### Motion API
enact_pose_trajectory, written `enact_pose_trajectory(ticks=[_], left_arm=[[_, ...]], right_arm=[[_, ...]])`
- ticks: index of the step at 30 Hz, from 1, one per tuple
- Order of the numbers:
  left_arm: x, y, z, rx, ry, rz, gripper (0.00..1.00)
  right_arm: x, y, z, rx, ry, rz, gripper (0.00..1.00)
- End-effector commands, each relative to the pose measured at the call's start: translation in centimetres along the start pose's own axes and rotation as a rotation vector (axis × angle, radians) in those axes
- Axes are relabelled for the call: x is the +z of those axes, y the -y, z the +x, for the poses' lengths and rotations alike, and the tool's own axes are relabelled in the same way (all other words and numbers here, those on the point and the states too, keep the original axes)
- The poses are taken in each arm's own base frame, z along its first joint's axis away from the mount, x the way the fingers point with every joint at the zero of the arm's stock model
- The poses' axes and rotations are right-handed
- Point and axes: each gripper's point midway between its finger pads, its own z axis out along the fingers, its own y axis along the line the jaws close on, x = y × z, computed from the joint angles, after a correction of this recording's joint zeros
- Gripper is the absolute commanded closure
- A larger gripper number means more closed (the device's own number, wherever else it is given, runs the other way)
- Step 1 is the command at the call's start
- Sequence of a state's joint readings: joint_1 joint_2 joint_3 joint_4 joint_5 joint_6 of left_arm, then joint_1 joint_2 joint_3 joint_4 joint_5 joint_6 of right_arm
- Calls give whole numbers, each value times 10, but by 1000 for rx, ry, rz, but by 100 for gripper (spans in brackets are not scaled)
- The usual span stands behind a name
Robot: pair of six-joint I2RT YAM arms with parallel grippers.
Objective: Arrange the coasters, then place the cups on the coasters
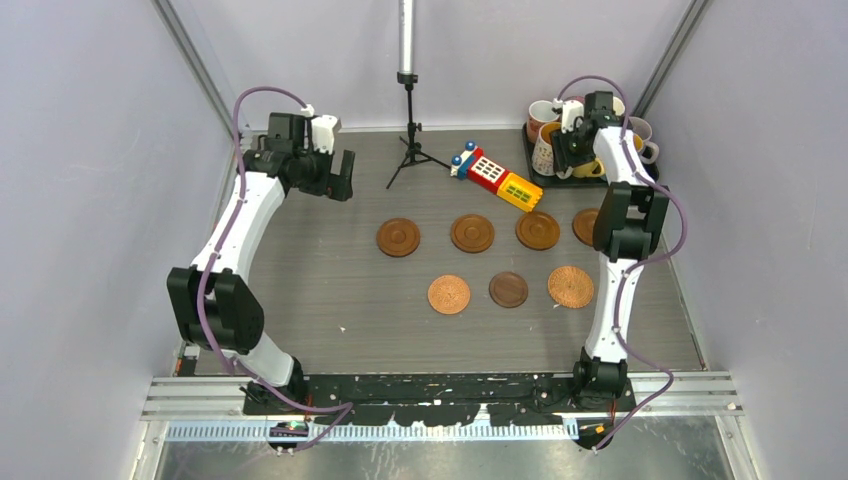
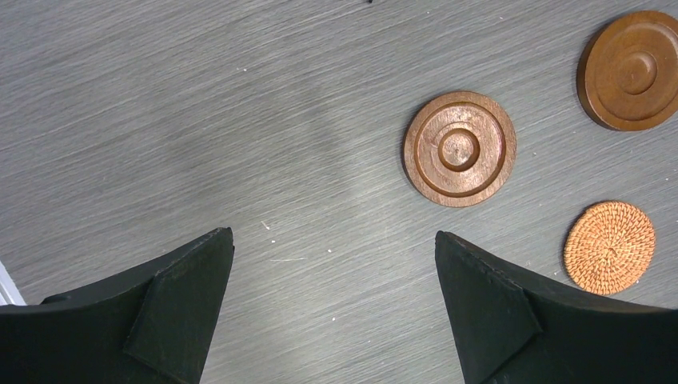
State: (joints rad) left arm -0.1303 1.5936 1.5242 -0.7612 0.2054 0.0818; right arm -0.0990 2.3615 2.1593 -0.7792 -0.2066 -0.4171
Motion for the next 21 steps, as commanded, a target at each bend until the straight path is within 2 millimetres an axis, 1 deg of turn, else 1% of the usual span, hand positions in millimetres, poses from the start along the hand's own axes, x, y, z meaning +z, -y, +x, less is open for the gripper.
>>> enact_pose_trajectory(ticks=[1, 5, 9, 14, 16, 17, 20, 21], left_arm=[[-8, -1, -17, -2, 44, -2, 0], [-7, -2, -19, -3, 40, 0, 0], [-7, -2, -22, 3, 38, 0, 0], [-7, -3, -25, 10, 41, 1, 0], [-7, -3, -26, 13, 42, 2, 0], [-8, -2, -26, 13, 43, 3, 0], [-7, -1, -27, 14, 46, 8, 0], [-7, -1, -27, 12, 46, 10, 0]], right_arm=[[-4, 7, -20, -30, 53, 30, 51], [-1, 7, -24, -26, 69, 30, 54], [-2, 10, -28, -28, 84, 41, 65], [-10, 11, -31, -26, 104, 63, 83], [-16, 11, -34, -29, 130, 73, 97], [-20, 11, -37, -31, 149, 81, 99], [-32, 12, -46, -28, 206, 99, 100], [-40, 13, -53, -28, 240, 107, 100]])
